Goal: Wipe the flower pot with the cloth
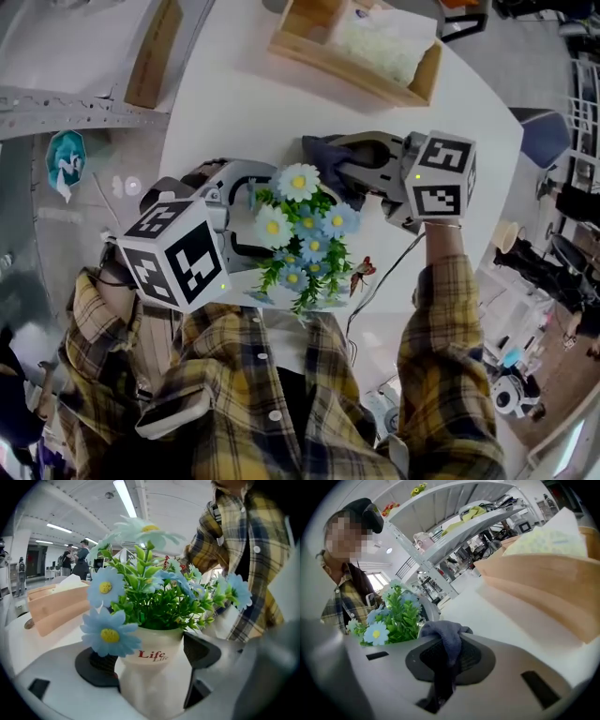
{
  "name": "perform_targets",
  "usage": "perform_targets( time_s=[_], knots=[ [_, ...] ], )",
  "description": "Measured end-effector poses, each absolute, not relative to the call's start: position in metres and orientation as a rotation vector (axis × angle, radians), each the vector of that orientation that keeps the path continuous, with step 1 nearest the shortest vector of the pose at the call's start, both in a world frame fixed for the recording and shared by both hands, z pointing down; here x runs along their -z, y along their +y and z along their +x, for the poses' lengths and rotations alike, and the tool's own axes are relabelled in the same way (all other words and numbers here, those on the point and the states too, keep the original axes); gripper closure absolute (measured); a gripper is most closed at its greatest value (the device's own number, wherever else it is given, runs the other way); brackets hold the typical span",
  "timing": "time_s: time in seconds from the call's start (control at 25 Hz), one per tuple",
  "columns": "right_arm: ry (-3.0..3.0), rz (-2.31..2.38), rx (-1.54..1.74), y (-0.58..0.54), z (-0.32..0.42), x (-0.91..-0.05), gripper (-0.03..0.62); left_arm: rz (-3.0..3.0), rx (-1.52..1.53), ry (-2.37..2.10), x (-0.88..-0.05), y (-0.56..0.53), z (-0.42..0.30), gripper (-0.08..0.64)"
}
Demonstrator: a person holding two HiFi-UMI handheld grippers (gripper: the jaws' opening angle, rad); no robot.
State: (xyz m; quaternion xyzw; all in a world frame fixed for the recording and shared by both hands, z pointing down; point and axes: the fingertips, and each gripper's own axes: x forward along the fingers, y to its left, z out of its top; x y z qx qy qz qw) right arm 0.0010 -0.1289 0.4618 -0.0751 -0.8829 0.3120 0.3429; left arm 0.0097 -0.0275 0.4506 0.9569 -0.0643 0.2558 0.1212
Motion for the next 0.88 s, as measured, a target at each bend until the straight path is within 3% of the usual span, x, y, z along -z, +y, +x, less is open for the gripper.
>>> perform_targets(
  time_s=[0.32,0.88],
  knots=[
    [-2.106,-0.47,-0.654,-0.104,-0.032,-0.488,0.569,2.827,-0.725,-0.06,-0.465,-0.026,0.024,0.138],
    [-2.362,-0.239,-0.619,-0.121,-0.019,-0.464,0.569,2.631,-0.597,-0.553,-0.46,-0.018,-0.017,0.14]
  ],
)
